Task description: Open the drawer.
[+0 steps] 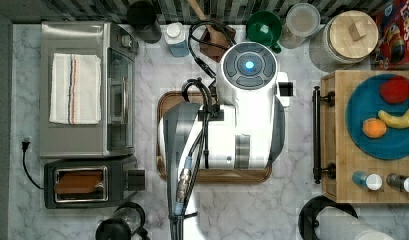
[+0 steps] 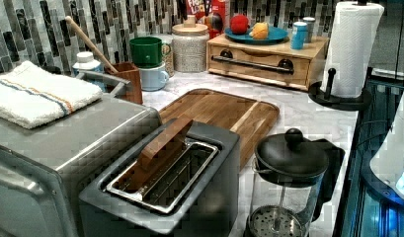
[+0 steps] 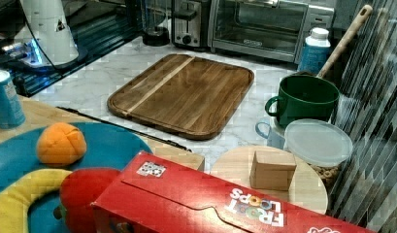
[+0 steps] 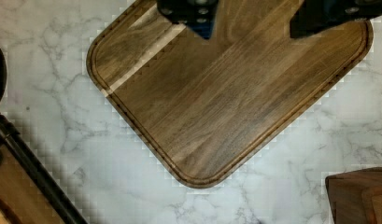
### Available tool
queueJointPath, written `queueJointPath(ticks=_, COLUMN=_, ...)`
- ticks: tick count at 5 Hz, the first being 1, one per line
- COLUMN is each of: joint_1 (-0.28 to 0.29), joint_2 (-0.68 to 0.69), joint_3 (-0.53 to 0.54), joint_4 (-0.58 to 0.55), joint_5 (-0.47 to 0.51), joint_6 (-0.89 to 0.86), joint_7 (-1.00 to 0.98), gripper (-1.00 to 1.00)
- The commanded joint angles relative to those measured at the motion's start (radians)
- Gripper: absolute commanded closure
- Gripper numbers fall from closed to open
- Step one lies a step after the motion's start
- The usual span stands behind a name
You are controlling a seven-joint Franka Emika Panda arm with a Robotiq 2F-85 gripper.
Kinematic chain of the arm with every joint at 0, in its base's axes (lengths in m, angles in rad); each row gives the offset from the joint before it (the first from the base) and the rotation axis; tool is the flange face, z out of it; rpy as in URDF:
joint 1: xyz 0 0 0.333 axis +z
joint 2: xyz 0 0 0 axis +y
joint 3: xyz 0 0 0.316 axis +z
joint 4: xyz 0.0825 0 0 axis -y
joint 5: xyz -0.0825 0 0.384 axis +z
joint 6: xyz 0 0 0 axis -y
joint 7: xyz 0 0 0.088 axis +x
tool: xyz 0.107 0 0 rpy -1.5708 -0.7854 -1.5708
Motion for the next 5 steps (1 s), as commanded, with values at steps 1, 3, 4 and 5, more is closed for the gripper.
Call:
queueJointPath(ticks=1, joint_1=0.000, joint_2=0.000, joint_3=0.000, joint_4=0.000, joint_5=0.000, joint_6=0.001, joint_7=-0.002, gripper=-1.00)
queueJointPath(ticks=3, joint_1=-0.025, joint_2=0.013, joint_3=-0.012, joint_4=-0.034, joint_5=0.044, joint_6=0.047, joint_7=-0.102, gripper=-1.00)
queueJointPath(ticks=4, joint_1=-0.057, joint_2=0.004, joint_3=-0.026, joint_4=-0.079, joint_5=0.034, joint_6=0.083, joint_7=-0.296, gripper=-1.00)
queueJointPath(ticks=5, joint_1=-0.078, joint_2=0.017, joint_3=-0.064, joint_4=-0.111, joint_5=0.029, joint_6=0.132, joint_7=-0.497, gripper=-1.00)
